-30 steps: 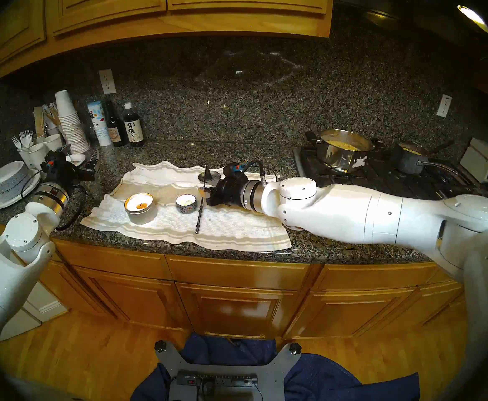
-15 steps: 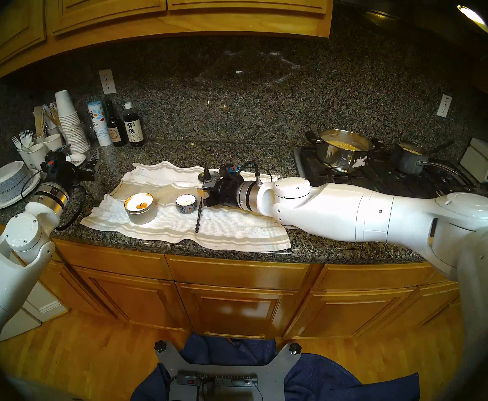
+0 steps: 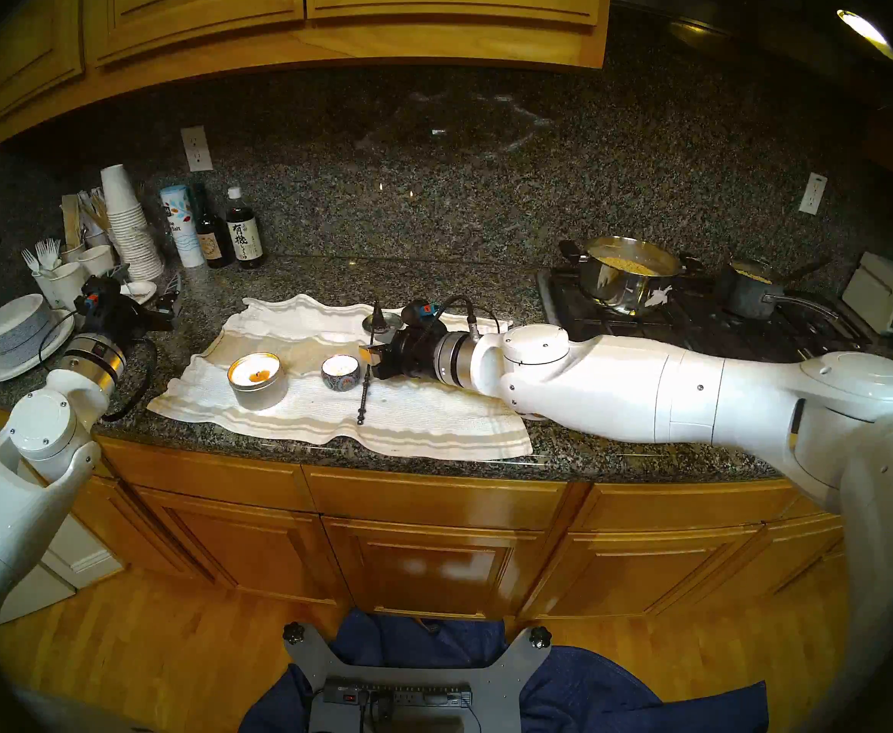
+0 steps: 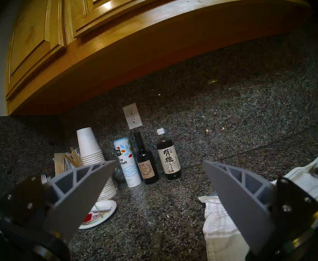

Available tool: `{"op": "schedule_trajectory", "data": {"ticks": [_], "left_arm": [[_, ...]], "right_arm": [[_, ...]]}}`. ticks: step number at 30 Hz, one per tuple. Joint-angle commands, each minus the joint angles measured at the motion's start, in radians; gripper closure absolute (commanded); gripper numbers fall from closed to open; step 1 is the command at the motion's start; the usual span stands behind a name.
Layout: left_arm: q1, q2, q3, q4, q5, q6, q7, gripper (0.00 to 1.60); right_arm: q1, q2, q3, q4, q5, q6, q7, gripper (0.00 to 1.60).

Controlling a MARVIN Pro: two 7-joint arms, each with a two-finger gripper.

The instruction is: Put out candle flame

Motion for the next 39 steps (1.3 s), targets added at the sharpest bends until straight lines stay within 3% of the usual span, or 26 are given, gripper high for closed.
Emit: {"op": "schedule_trajectory", "data": {"ticks": [1,9,17,32,39], "left_arm": [[-0.022,0.010,-0.021,-0.021,0.000,-0.013,-0.001,0.00],[-0.022,0.011,-0.021,-0.021,0.000,-0.014,-0.001,0.00],[-0.021,0.012,-0.020,-0.021,-0.001,-0.015,0.000,0.00],[-0.021,0.013,-0.020,-0.021,-0.002,-0.015,0.001,0.00],[-0.020,0.014,-0.019,-0.021,-0.003,-0.016,0.002,0.00]], "right_arm": [[0.043,0.022,0.033,-0.022,-0.003,-0.009,-0.004,0.49],[0.035,0.011,0.031,-0.006,0.004,-0.007,0.002,0.45],[0.030,0.002,0.030,0.016,0.024,-0.002,0.024,0.59],[0.026,-0.026,0.027,0.051,0.056,-0.008,0.062,0.63],[0.024,-0.035,0.025,0.071,0.070,-0.008,0.078,0.82]]}}
